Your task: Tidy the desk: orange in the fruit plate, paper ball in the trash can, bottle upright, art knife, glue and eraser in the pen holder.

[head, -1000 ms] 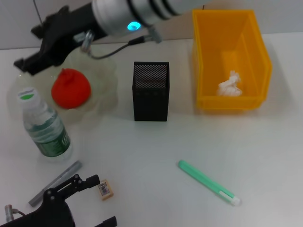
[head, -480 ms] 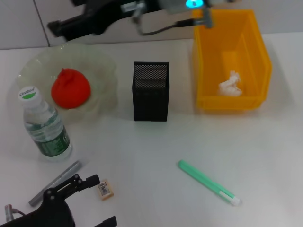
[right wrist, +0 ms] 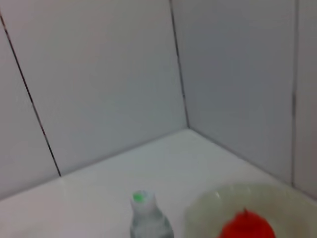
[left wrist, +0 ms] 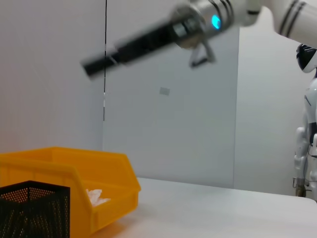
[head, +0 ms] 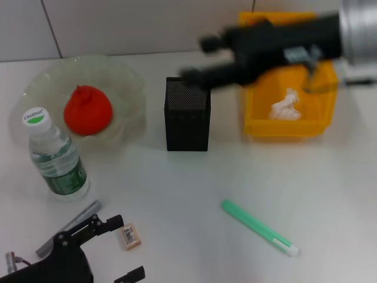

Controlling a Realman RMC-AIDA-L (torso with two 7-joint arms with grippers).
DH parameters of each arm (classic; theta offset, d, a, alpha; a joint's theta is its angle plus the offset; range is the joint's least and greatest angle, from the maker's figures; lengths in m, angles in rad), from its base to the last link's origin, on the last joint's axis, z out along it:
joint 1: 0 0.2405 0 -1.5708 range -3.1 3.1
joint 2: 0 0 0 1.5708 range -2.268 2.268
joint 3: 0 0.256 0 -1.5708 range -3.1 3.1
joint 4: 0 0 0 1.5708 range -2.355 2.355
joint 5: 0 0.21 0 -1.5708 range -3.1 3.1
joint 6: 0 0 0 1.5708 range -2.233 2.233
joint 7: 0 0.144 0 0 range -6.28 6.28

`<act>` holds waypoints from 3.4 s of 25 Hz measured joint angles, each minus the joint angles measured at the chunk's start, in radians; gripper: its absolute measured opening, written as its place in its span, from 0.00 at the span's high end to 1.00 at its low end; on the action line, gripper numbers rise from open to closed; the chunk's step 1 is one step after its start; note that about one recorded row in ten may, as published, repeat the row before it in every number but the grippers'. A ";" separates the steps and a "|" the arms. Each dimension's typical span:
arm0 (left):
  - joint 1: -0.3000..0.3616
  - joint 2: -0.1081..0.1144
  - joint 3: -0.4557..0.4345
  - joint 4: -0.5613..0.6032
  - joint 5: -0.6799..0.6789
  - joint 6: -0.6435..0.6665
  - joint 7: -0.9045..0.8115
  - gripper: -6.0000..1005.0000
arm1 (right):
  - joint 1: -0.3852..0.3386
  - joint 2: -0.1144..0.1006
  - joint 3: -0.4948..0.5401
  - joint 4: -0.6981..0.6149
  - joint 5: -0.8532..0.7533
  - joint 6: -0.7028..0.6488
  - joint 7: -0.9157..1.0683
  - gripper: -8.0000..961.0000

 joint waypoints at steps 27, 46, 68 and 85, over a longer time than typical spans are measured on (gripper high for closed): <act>-0.025 -0.006 -0.004 0.000 -0.003 -0.030 -0.009 0.18 | -0.074 -0.006 0.095 0.009 -0.120 -0.205 -0.099 0.14; -0.038 -0.009 -0.019 -0.052 -0.010 -0.041 -0.012 0.18 | 0.295 -0.070 0.039 0.089 -0.518 -0.597 -0.345 0.15; -0.075 -0.012 -0.047 -0.104 -0.025 -0.053 -0.005 0.18 | 0.268 -0.005 -0.148 -0.055 -0.723 -0.633 -0.651 0.15; -0.082 -0.010 -0.047 -0.108 -0.032 -0.051 -0.001 0.18 | 0.342 0.000 -0.174 0.035 -0.665 -0.662 -0.263 0.15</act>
